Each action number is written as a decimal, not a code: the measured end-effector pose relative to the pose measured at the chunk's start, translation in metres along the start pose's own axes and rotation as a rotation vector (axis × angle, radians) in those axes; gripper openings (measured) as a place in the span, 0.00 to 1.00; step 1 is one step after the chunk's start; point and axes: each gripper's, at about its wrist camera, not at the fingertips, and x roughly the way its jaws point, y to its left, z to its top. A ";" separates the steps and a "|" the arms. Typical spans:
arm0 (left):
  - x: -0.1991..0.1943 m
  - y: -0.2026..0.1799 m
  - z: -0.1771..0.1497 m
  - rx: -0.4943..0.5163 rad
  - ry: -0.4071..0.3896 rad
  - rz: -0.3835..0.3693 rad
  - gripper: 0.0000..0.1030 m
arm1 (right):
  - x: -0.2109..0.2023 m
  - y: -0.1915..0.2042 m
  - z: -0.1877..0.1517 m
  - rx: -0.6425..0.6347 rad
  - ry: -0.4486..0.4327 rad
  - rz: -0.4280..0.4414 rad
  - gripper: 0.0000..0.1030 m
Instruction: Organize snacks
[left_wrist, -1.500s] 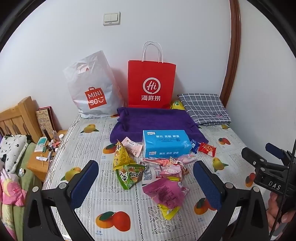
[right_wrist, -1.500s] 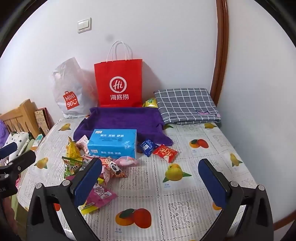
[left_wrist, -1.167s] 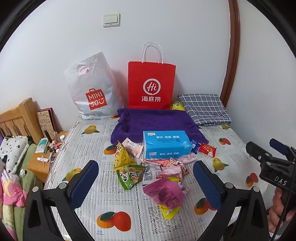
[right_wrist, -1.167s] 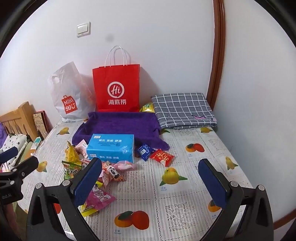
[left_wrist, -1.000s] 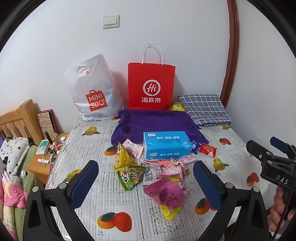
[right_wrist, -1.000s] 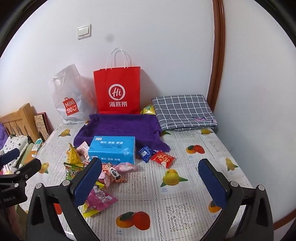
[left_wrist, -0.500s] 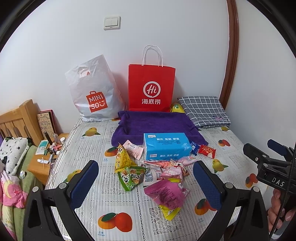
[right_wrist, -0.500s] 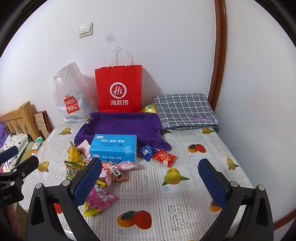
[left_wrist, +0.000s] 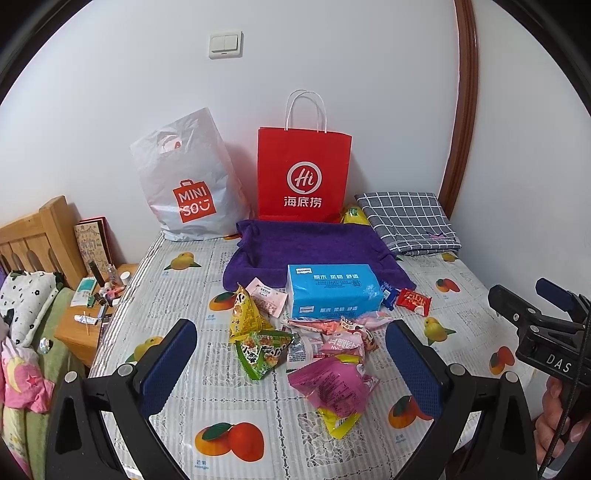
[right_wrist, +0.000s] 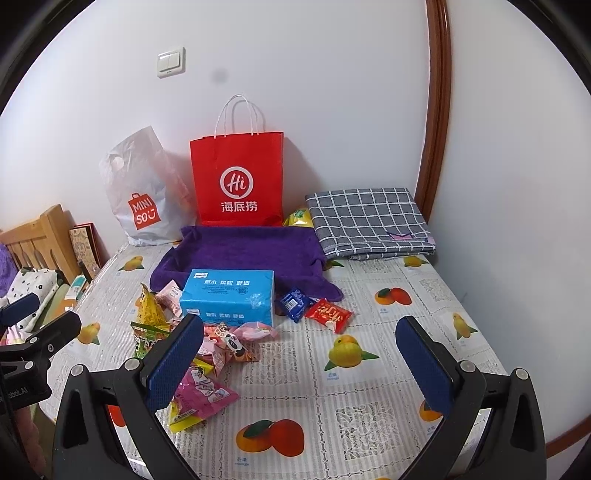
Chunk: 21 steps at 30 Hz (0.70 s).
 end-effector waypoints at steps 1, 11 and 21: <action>0.001 0.000 0.000 -0.003 0.000 0.000 1.00 | 0.000 0.000 0.000 0.001 0.001 0.001 0.99; 0.001 0.002 -0.001 -0.004 -0.001 0.005 1.00 | -0.002 0.001 0.001 -0.001 -0.007 0.004 0.99; 0.000 0.003 -0.001 -0.007 -0.007 0.006 1.00 | -0.003 0.001 0.001 -0.002 -0.014 0.007 0.99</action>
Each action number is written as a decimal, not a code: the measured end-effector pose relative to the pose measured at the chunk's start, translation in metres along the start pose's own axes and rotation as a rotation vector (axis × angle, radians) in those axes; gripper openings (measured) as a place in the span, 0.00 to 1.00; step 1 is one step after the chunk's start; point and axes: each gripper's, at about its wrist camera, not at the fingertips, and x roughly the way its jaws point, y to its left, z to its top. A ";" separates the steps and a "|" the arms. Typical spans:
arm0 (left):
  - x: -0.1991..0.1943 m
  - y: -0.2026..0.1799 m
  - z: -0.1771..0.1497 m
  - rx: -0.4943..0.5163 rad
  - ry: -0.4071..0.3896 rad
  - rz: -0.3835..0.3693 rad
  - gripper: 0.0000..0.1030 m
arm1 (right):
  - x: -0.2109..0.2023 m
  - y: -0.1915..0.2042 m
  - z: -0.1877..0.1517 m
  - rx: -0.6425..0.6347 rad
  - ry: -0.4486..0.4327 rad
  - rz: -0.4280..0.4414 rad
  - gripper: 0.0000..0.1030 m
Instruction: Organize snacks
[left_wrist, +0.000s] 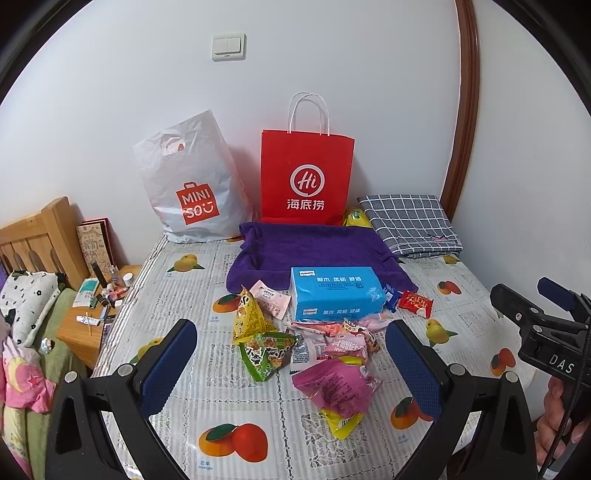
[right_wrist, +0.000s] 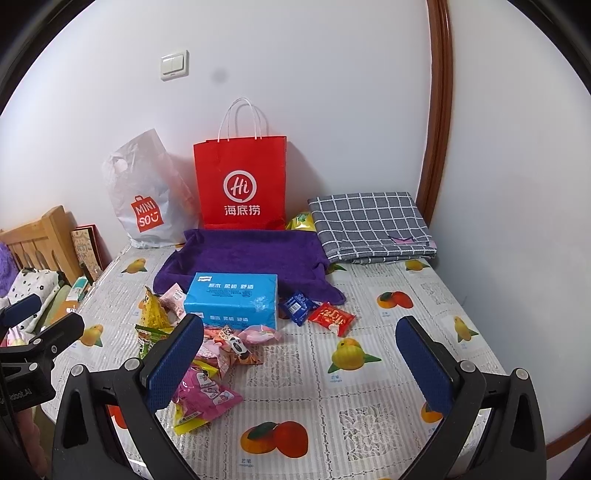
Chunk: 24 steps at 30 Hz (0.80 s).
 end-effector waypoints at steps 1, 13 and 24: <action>0.000 0.000 0.000 -0.001 0.000 0.000 1.00 | -0.001 0.001 0.000 0.000 -0.001 0.000 0.99; -0.001 0.002 0.000 0.000 -0.004 0.000 1.00 | -0.004 0.003 0.002 0.001 -0.007 0.000 0.99; -0.002 0.002 0.002 0.004 -0.005 0.002 1.00 | -0.006 0.001 0.003 0.008 -0.013 0.001 0.99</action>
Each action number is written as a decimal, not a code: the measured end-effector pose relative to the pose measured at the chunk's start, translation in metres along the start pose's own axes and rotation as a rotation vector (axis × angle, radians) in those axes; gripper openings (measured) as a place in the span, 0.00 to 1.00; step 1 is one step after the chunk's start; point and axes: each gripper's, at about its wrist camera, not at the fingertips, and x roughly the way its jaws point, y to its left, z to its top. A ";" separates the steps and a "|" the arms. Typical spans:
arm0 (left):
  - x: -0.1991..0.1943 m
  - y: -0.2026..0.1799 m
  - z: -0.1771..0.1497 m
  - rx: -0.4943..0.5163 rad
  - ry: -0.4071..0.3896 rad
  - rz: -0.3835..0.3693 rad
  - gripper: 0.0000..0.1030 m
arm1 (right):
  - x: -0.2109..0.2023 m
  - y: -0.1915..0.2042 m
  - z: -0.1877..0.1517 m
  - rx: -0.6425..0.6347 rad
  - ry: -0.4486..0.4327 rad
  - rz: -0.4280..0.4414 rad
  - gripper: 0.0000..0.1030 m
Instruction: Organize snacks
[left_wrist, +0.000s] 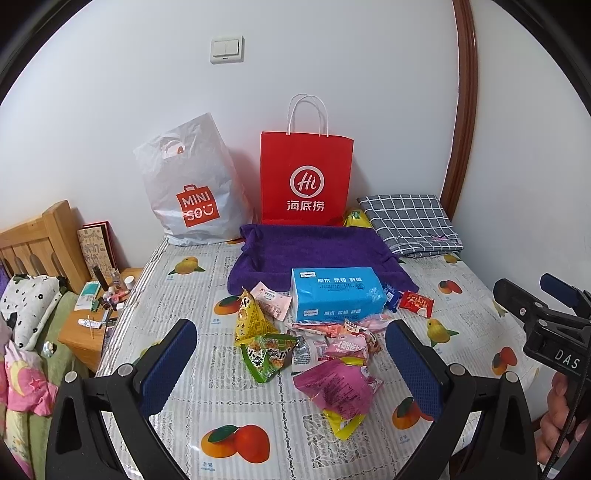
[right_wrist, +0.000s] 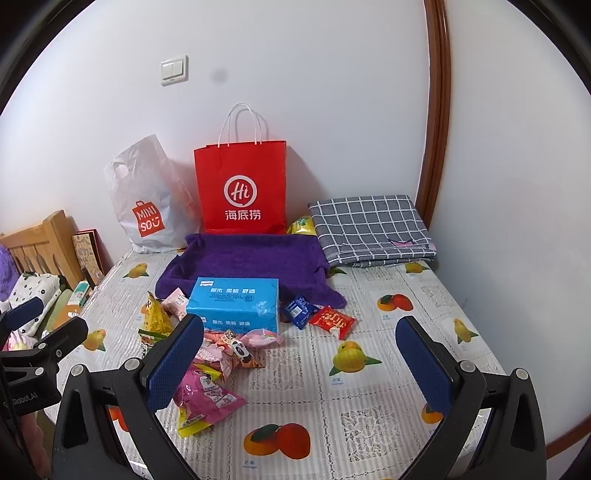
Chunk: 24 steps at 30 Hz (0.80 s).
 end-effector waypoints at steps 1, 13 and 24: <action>0.000 0.000 0.000 0.001 0.000 -0.002 1.00 | 0.000 0.000 0.000 0.001 0.001 0.001 0.99; 0.004 -0.004 -0.002 0.008 -0.008 -0.008 1.00 | 0.001 0.000 0.000 0.004 -0.002 0.006 0.99; 0.014 -0.009 0.001 0.020 -0.006 -0.026 1.00 | 0.007 0.001 0.001 0.012 0.000 0.004 0.99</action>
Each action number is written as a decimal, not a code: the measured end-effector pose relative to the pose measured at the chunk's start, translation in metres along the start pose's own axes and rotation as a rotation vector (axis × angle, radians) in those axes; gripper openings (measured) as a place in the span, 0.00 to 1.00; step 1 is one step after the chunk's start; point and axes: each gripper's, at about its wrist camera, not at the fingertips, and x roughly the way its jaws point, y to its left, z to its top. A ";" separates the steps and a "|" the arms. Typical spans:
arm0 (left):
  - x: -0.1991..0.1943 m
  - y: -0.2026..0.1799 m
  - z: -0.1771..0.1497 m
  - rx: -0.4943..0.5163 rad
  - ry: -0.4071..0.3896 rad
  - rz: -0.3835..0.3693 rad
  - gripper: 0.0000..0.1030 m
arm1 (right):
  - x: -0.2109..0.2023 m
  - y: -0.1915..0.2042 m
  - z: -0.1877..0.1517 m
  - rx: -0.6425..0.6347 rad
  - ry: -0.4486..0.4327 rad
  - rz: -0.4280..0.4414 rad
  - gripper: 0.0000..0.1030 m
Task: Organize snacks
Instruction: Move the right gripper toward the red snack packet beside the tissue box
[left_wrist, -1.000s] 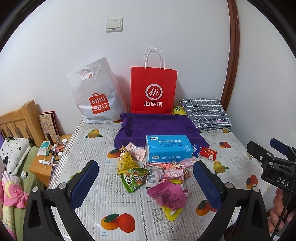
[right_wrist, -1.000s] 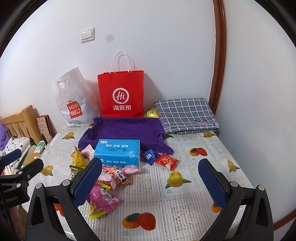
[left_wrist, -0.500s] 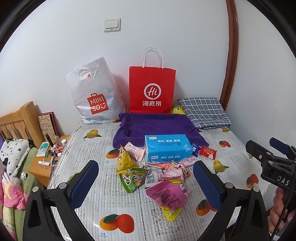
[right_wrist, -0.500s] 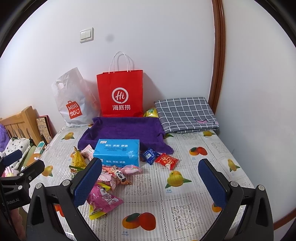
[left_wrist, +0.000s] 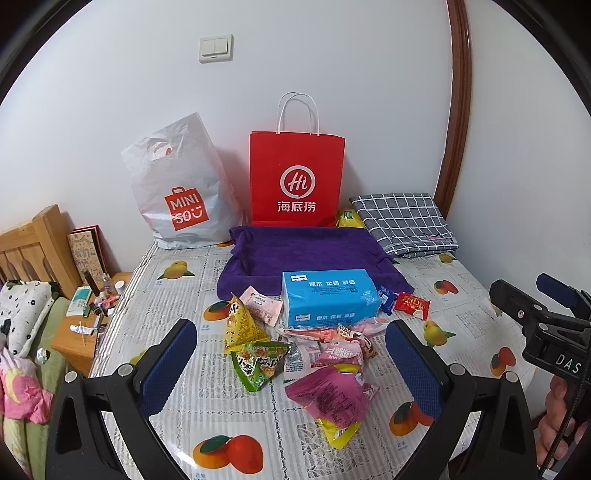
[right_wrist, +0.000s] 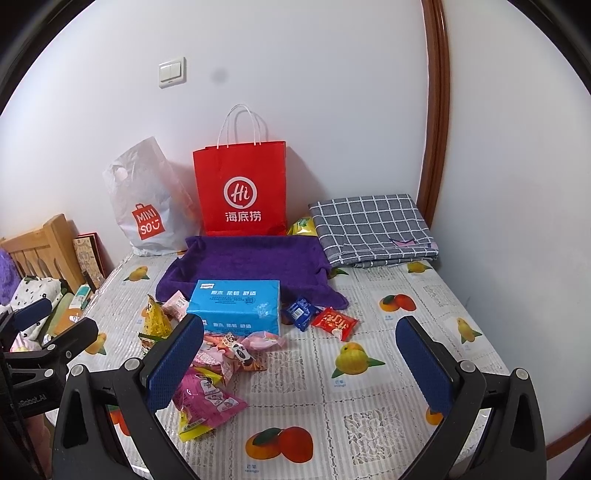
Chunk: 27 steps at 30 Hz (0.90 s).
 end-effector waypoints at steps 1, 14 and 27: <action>0.001 0.000 0.000 0.000 0.001 -0.002 1.00 | 0.002 0.000 0.001 0.001 0.003 0.000 0.99; 0.052 0.018 -0.001 -0.037 0.075 -0.023 1.00 | 0.044 -0.009 -0.001 -0.004 0.048 -0.004 0.99; 0.133 0.046 -0.011 -0.077 0.199 -0.021 0.94 | 0.151 -0.034 -0.023 0.002 0.200 -0.065 0.99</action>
